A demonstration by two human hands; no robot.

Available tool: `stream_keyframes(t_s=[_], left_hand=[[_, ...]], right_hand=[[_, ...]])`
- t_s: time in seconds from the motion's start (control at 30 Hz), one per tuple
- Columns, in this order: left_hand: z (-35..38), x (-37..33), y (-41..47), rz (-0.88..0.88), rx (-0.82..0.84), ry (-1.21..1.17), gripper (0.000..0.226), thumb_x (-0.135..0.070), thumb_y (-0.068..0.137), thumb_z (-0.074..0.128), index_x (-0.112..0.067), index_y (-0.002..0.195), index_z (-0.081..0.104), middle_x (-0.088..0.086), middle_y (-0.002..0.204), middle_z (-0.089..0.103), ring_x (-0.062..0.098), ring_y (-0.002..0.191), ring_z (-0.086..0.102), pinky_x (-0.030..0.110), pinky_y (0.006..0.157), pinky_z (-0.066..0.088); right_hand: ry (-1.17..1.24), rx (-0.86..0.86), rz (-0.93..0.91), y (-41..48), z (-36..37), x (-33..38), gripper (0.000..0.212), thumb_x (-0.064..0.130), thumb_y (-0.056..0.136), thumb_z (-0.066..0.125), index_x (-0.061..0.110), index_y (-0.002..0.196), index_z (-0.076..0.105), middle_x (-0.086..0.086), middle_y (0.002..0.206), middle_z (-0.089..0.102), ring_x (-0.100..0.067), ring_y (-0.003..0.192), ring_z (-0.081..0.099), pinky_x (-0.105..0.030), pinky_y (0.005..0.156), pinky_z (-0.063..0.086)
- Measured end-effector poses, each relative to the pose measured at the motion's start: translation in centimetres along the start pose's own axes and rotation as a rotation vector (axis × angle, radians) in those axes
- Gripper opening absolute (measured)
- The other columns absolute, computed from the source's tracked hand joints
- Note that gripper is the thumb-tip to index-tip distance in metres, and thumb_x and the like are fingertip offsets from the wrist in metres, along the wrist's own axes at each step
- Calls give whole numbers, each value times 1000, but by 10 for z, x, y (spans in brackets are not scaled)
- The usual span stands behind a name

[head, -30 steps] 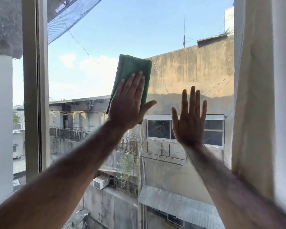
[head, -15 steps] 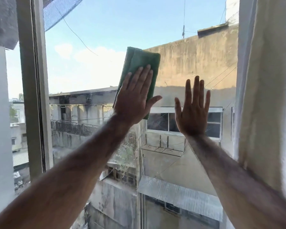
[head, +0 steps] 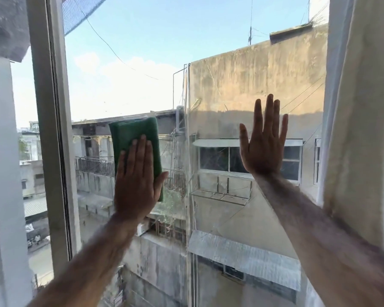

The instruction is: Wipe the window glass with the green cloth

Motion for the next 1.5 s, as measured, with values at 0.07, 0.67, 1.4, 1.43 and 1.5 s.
stream_keyframes(t_s=[0.07, 0.67, 1.4, 1.43, 1.5], left_hand=[[-1, -21, 21, -228, -31, -23, 84, -57, 107, 38, 2, 164, 16, 21, 173, 16, 37, 162, 15, 58, 131, 16], [-2, -102, 9, 88, 44, -128, 90, -66, 105, 25, 2, 164, 16, 21, 174, 11, 36, 162, 10, 52, 132, 17], [-9, -110, 76, 361, -11, -66, 92, -71, 105, 26, 1, 163, 23, 20, 172, 21, 37, 160, 20, 54, 129, 25], [-6, -106, 58, 433, 11, -47, 92, -71, 105, 26, 0, 163, 22, 20, 172, 20, 37, 161, 19, 54, 129, 25], [-2, -90, 33, 525, 29, -5, 92, -71, 104, 27, -1, 164, 21, 19, 173, 19, 35, 161, 18, 53, 129, 26]], right_hand=[[-8, -6, 2, 1, 0, -1, 68, 47, 115, 33, 11, 171, 19, -18, 179, 15, -32, 168, 14, -57, 136, 13], [-11, -14, -4, 1, 0, -1, 67, 48, 116, 28, 10, 170, 20, -19, 179, 16, -33, 168, 15, -58, 135, 14], [-28, -11, 5, 1, -1, -3, 67, 48, 115, 28, 11, 170, 22, -17, 179, 17, -31, 167, 16, -58, 134, 17], [-28, -10, 6, 0, -1, -3, 67, 48, 115, 27, 11, 170, 22, -17, 179, 17, -31, 167, 16, -59, 134, 17], [-19, 2, -6, 0, 0, -4, 67, 49, 115, 25, 11, 170, 20, -17, 179, 16, -32, 168, 15, -58, 135, 16]])
Point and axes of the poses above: each hand's wrist, its own y-axis towards the middle knuckle, its own z-axis out of the palm, x = y × z, the point moved 1 cm from there along y, towards the middle knuckle
